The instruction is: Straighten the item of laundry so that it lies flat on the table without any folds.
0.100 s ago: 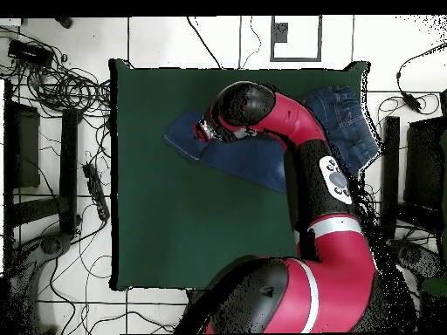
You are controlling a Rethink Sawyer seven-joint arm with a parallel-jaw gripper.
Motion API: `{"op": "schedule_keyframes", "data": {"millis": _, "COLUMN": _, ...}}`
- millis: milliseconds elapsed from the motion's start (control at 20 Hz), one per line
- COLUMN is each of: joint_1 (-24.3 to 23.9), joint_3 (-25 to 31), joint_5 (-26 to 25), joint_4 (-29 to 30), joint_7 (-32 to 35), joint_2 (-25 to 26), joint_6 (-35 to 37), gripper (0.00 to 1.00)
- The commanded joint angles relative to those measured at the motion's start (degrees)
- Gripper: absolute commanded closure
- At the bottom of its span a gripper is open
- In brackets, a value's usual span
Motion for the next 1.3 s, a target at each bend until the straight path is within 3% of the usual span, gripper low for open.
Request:
{"op": "schedule_keyframes", "data": {"millis": 50, "joint_1": 2.2, "joint_3": 1.2, "joint_5": 1.4, "joint_4": 0.7, "joint_7": 10.3, "joint_2": 2.6, "joint_6": 2.2, "gripper": 0.00}}
{"op": "schedule_keyframes", "data": {"millis": 400, "joint_1": 1.9, "joint_3": 2.0, "joint_5": 1.9, "joint_4": 1.3, "joint_7": 9.6, "joint_2": 2.2, "joint_6": 3.2, "gripper": 0.00}}
{"op": "schedule_keyframes", "data": {"millis": 750, "joint_1": -2.0, "joint_3": 2.5, "joint_5": 0.0, "joint_4": 13.9, "joint_7": 4.9, "joint_2": -4.0, "joint_6": -2.4, "gripper": 0.00}}
{"op": "schedule_keyframes", "data": {"millis": 1300, "joint_1": -4.2, "joint_3": 2.3, "joint_5": -2.0, "joint_4": 19.6, "joint_7": 4.6, "joint_2": -5.6, "joint_6": -4.6, "gripper": 0.00}}
